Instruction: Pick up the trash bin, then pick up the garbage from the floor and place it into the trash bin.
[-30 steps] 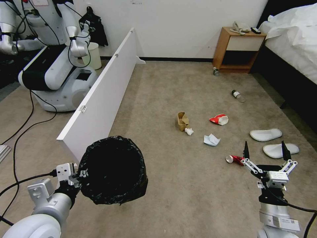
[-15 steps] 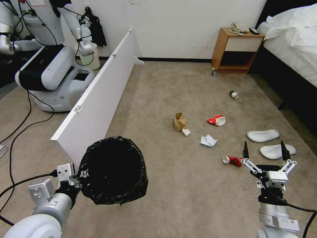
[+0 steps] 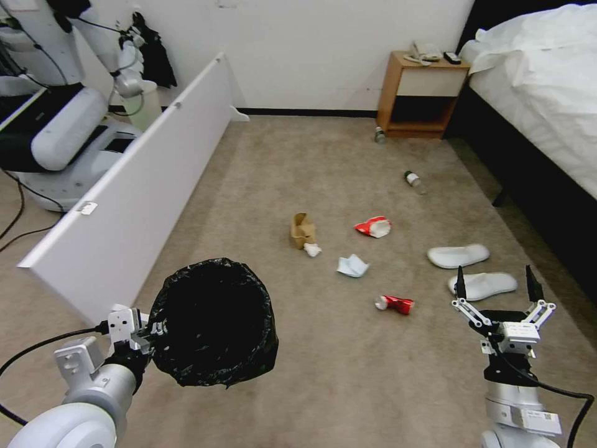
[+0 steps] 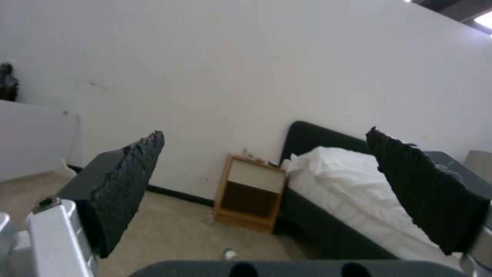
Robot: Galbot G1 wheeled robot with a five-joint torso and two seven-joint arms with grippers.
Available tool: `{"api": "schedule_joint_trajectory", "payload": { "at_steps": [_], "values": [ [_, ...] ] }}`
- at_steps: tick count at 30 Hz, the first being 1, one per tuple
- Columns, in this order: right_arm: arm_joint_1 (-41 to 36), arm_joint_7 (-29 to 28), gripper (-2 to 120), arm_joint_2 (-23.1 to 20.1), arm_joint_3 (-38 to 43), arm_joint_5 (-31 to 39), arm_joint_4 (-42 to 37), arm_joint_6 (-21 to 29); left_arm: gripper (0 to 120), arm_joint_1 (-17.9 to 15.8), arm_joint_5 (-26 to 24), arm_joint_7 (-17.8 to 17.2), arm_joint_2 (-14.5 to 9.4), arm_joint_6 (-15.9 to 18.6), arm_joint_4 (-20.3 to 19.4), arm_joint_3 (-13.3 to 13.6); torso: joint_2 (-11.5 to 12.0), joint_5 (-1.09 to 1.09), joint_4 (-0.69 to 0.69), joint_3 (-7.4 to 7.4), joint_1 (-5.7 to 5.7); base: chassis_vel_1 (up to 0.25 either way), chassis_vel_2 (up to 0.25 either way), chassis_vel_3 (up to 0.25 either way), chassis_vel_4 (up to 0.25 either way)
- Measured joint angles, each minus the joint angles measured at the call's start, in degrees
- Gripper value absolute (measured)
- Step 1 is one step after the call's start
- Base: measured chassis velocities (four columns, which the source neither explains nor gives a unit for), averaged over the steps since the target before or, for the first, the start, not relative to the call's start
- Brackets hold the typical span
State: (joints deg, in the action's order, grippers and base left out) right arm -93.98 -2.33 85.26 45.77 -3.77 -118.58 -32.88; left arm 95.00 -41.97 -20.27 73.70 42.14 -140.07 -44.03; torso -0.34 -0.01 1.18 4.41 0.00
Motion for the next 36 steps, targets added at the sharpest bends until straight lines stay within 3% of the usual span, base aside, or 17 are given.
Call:
{"api": "schedule_joint_trajectory", "payload": {
  "at_steps": [17, 30, 36],
  "values": [
    [0.5, 0.0, 100, 0.0, 0.2, -0.4, 0.7, 0.1, 1, -0.5, -0.5, 0.1, -0.4, 0.0, 0.4, 0.1, 0.0, 0.01, 0.01, 0.0, 0.0, -0.338, -0.325, 0.327, 0.326],
    [0.7, 0.0, 100, 0.1, -0.1, -0.2, 0.4, -0.4, 1, -1.4, 0.0, -0.9, -0.1, 0.0, 1.9, -0.3, 0.0, -0.01, 0.0, 0.0, 0.0, 0.007, -0.001, 0.004, -0.005],
    [0.4, 0.0, 100, 0.1, 0.0, -0.1, 0.1, -0.5, 1, -2.0, 0.0, -1.1, -0.1, 0.0, 3.2, -2.6, 0.0, 0.01, 0.01, -0.01, 0.0, 0.0, 0.0, 0.0, 0.0]
  ]
}}
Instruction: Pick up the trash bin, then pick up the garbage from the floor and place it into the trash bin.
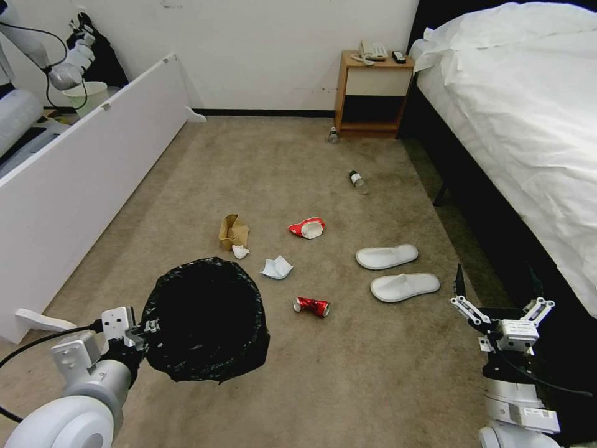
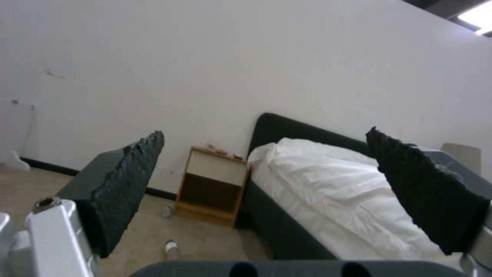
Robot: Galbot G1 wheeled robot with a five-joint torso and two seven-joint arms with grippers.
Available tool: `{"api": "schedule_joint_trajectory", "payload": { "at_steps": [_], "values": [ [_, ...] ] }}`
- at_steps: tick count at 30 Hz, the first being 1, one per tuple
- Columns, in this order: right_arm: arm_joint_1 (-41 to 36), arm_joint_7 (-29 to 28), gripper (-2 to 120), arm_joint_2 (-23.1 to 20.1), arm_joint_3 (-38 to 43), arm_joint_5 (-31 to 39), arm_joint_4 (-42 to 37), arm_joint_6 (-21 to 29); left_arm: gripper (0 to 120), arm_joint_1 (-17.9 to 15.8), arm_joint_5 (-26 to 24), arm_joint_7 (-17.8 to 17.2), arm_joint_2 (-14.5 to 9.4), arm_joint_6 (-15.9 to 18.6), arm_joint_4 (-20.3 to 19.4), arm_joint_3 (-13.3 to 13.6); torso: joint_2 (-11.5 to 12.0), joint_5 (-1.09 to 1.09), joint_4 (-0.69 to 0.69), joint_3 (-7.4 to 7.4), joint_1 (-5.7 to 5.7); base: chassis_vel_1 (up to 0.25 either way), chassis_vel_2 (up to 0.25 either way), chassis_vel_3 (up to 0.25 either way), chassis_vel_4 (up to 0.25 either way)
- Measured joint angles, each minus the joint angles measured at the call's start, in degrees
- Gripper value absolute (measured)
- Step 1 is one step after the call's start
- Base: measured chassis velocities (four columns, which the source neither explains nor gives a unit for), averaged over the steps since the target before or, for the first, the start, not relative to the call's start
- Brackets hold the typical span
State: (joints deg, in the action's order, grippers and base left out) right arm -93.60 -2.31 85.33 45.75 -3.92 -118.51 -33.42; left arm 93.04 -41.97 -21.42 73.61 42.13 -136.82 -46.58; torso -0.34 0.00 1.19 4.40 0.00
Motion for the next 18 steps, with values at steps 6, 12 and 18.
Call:
{"api": "schedule_joint_trajectory", "payload": {
  "at_steps": [6, 12, 18],
  "values": [
    [0.1, 0.0, 100, 0.2, -0.1, -0.5, 0.0, 0.0, 1, -0.8, -0.7, -0.2, 0.0, 0.0, 1.0, -1.9, 0.0, 0.0, 0.0, 0.0, 0.0, 0.0, 0.0, 0.0, 0.0],
    [0.0, -0.1, 100, 0.2, -0.2, -0.8, -0.1, 0.2, 1, -1.0, -1.5, -0.4, -0.1, 0.0, 1.8, -3.0, 0.0, 0.0, 0.0, 0.0, 0.0, 0.0, 0.0, 0.0, 0.0],
    [-0.1, -0.1, 100, 0.3, -0.1, -1.0, -0.1, 0.2, 1, -1.0, -1.4, -0.4, 0.2, 0.0, 1.7, -2.4, 0.0, 0.0, 0.0, 0.0, 0.0, 0.0, 0.0, 0.0, 0.0]
  ]
}}
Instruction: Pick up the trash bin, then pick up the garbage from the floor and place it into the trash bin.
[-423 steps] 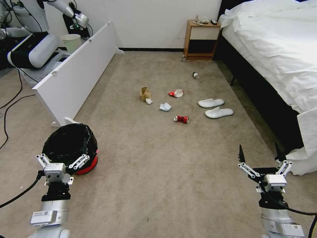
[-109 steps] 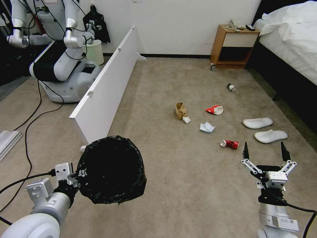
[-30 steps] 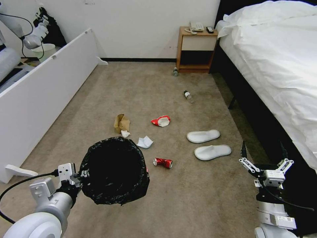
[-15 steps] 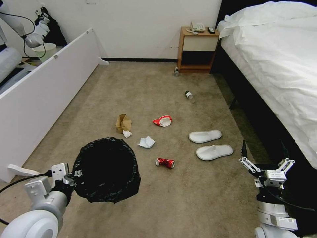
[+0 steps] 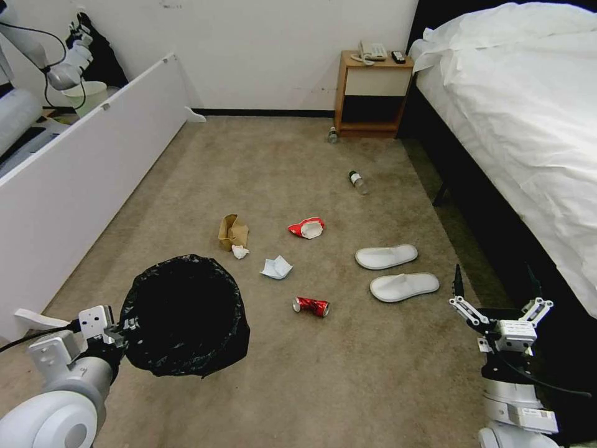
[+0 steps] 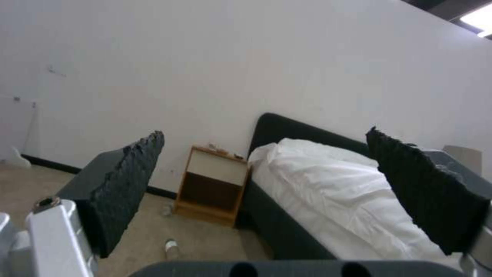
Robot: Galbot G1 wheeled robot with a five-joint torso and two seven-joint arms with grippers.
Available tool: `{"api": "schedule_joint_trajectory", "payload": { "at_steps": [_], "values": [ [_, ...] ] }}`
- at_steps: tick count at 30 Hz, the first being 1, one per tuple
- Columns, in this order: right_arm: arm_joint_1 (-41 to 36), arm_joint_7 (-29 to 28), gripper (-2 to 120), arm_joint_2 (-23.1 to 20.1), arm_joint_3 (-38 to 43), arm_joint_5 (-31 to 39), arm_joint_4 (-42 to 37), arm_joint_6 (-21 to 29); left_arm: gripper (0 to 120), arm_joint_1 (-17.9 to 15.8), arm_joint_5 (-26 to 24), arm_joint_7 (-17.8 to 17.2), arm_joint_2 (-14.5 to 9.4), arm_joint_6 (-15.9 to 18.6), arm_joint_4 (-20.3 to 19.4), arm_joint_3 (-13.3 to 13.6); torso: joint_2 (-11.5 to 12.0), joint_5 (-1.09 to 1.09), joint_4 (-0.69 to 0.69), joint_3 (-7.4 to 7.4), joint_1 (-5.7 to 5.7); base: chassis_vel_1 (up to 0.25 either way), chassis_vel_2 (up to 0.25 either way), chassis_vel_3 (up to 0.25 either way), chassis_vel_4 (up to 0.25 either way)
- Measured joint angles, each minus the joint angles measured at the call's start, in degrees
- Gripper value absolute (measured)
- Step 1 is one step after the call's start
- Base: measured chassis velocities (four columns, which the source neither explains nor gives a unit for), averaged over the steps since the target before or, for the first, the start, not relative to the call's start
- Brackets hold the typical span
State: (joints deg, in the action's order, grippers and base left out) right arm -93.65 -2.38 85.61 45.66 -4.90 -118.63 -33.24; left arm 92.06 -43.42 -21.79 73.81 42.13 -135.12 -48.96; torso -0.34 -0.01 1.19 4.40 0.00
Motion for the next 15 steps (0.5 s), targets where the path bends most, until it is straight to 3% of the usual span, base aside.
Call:
{"api": "schedule_joint_trajectory", "payload": {
  "at_steps": [15],
  "values": [
    [0.0, -0.1, 100, 0.1, 0.0, 0.0, 0.0, -0.1, 1, 0.6, 0.2, 0.2, 0.5, 0.0, -0.5, 0.7, 0.0, 0.0, 0.0, -0.01, 0.0, -0.003, 0.003, 0.005, -0.004]
  ]
}}
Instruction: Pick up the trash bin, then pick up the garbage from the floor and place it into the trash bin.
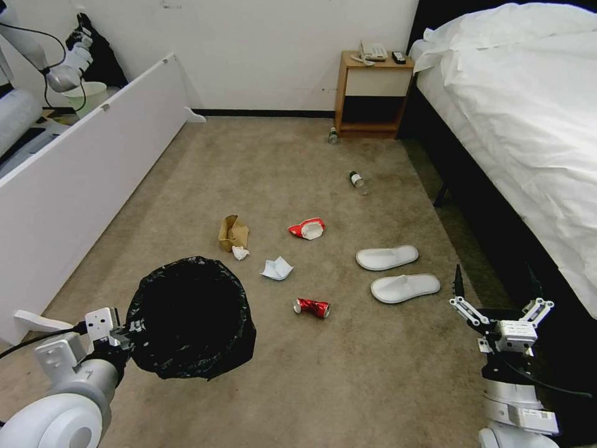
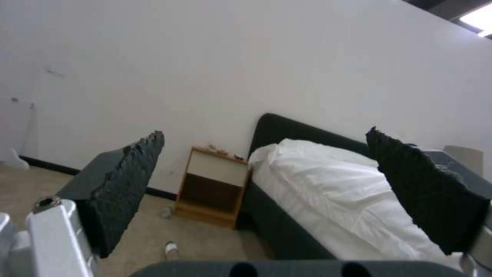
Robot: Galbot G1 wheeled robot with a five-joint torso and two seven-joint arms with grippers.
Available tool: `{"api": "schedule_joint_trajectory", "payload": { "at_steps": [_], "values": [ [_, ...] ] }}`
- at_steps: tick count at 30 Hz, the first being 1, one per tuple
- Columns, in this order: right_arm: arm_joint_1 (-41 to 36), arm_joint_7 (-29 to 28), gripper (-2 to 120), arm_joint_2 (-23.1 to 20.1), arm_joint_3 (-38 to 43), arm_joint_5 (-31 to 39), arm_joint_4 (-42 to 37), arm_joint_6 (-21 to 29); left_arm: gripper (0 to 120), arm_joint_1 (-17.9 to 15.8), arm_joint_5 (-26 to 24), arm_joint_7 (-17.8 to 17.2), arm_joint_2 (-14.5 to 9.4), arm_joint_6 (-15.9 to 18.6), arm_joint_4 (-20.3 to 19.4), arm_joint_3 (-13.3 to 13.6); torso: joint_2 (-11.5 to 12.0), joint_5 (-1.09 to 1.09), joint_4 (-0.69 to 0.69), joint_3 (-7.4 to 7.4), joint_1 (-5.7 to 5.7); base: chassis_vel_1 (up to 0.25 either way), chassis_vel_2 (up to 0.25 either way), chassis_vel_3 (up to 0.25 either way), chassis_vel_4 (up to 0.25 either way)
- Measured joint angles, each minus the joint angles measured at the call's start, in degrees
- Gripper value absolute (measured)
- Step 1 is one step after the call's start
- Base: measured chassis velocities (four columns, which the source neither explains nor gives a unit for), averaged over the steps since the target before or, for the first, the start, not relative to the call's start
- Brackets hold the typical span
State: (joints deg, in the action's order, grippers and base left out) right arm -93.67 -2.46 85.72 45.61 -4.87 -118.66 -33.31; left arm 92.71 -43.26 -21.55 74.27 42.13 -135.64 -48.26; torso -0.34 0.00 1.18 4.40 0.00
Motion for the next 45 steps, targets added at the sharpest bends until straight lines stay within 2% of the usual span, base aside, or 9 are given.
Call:
{"api": "schedule_joint_trajectory", "payload": {
  "at_steps": [10, 34, 45],
  "values": [
    [0.1, -0.1, 100, 0.0, -0.1, 0.0, 0.2, 0.0, 1, -0.3, 0.4, 0.0, 0.1, 0.0, 0.7, -0.2, 0.0, -0.01, 0.0, 0.0, 0.0, -0.167, 0.159, 0.154, -0.143],
    [0.0, -0.1, 100, 0.0, -0.2, 0.3, 0.2, -0.1, 1, -0.4, 0.5, -0.1, 0.1, 0.0, 0.9, -0.1, 0.0, 0.0, -0.01, 0.02, 0.01, -0.272, 0.276, 0.267, -0.267],
    [-0.1, -0.1, 100, -0.1, -0.3, 0.3, 0.2, -0.4, 1, -0.1, 0.5, -0.1, 0.3, 0.0, 0.5, -0.1, 0.0, 0.0, 0.0, -0.01, 0.0, -0.024, 0.031, 0.036, -0.014]
  ]
}}
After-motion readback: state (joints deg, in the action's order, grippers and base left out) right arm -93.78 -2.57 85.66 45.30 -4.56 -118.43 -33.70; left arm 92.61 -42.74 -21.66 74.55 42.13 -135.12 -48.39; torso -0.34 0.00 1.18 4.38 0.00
